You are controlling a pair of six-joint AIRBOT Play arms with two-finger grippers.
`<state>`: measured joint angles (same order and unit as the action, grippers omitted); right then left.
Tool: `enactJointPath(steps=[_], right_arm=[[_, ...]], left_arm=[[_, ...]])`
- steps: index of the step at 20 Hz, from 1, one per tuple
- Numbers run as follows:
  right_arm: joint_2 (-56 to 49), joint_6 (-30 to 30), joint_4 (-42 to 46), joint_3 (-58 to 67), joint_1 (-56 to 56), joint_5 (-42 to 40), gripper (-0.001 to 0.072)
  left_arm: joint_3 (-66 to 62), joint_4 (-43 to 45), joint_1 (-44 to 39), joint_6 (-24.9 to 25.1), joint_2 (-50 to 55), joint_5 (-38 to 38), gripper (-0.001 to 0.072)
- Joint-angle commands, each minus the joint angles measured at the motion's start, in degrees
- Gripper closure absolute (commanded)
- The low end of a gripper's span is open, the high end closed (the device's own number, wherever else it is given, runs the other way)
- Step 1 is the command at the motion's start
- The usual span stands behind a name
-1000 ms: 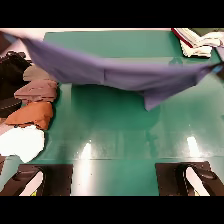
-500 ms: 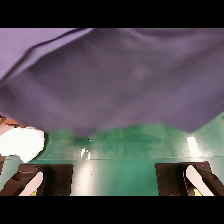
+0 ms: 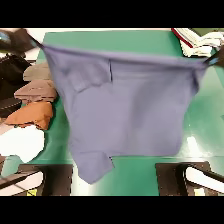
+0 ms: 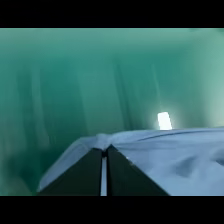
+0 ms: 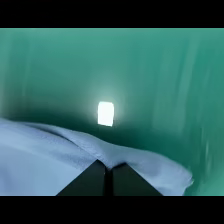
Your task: Fold the shirts.
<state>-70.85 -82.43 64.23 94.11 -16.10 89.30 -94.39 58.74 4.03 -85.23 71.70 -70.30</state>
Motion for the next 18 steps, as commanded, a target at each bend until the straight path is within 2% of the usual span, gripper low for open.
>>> enactJointPath(steps=[1, 4, 7, 9, 11, 14, 18], right_arm=[[-11.96, -0.09, 4.72, -4.31, 6.45, -3.72, 0.0697], [-21.53, -0.26, 4.7, 1.88, 8.11, -6.25, 0.0697], [-27.56, -0.26, 4.85, 9.44, 8.28, -7.28, 0.0697], [-29.07, -0.2, 5.03, 13.18, 7.91, -6.58, 0.0697], [-28.59, 0.59, 5.44, 13.88, 7.37, -4.52, 0.0697], [-25.0, 0.94, 13.6, 6.58, 8.07, -2.97, 0.0697], [-21.38, 0.9, 14.82, -5.33, 8.17, -7.32, 0.0696]], left_arm=[[3.85, -0.72, -1.22, 0.26, 12.41, 0.87, 0.0685], [3.78, -0.87, -2.95, 0.85, 19.34, 7.8, 0.0686], [3.48, -0.61, -2.73, 0.83, 21.4, 12.9, 0.0686], [3.37, -0.37, -2.21, 2.1, 21.33, 11.3, 0.0685], [3.41, 0.33, -1.92, 4.81, 21.35, 5.66, 0.0685], [5.42, 1.9, -2.05, 6.16, 21.38, 0.63, 0.0685], [12.0, 1.51, -2.93, 6.21, 21.38, 4.0, 0.0684]])
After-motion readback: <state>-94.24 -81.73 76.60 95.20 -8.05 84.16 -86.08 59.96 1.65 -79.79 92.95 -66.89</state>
